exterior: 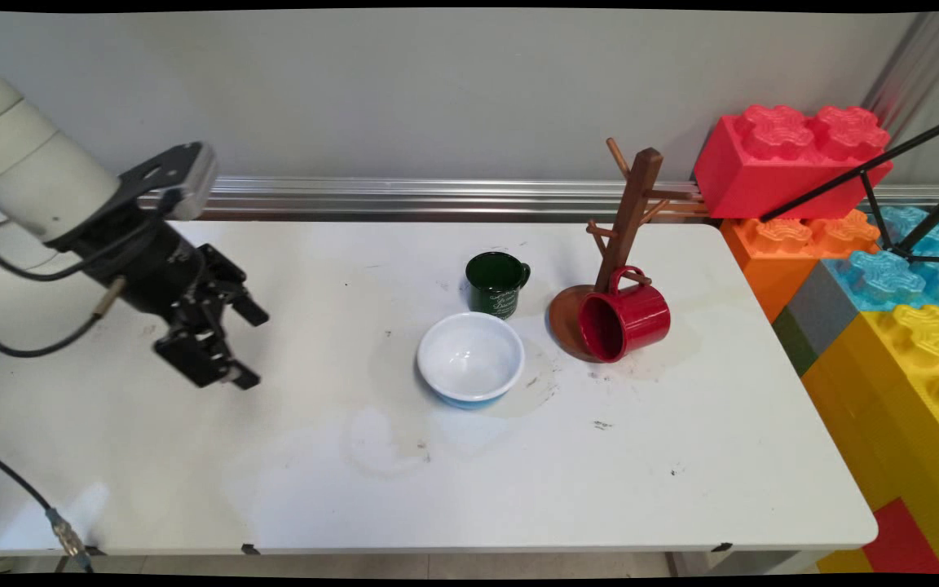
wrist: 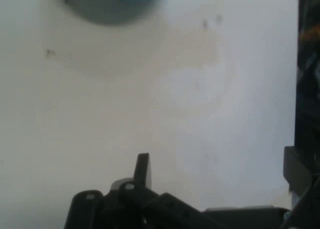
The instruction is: Pick up the red mug from the rack
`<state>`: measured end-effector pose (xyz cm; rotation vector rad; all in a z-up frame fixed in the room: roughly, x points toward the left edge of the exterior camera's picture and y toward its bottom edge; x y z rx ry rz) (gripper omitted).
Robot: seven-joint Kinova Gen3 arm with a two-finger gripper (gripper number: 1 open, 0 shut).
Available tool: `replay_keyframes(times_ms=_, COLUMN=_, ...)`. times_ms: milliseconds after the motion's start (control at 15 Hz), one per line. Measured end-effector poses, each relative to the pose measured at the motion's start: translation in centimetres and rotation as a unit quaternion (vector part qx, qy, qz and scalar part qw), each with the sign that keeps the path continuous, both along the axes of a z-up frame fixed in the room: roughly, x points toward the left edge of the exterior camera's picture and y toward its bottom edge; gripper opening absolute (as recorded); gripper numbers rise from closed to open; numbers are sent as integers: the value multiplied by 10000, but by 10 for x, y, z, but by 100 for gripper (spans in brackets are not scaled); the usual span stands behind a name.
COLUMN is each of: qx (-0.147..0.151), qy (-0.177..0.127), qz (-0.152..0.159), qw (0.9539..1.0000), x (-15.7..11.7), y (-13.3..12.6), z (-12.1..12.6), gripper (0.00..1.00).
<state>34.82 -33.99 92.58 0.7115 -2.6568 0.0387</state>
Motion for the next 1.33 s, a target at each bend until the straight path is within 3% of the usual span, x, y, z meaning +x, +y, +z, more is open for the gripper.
replay_keyframes(times_ms=333, qx=-46, qy=-144, qz=797, qw=9967, x=-68, y=1, z=27, gripper=100)
replay_keyframes(times_ms=600, qx=-95, qy=-245, qz=1126, qw=9933, x=-126, y=-3, z=45, gripper=100)
replay_keyframes(times_ms=1000, qx=-150, qy=-264, qz=1428, qw=9893, x=-192, y=-13, z=49, gripper=100)
replay_keyframes(times_ms=1333, qx=-328, qy=-106, qz=1519, qw=9878, x=-231, y=-30, z=28, gripper=100)
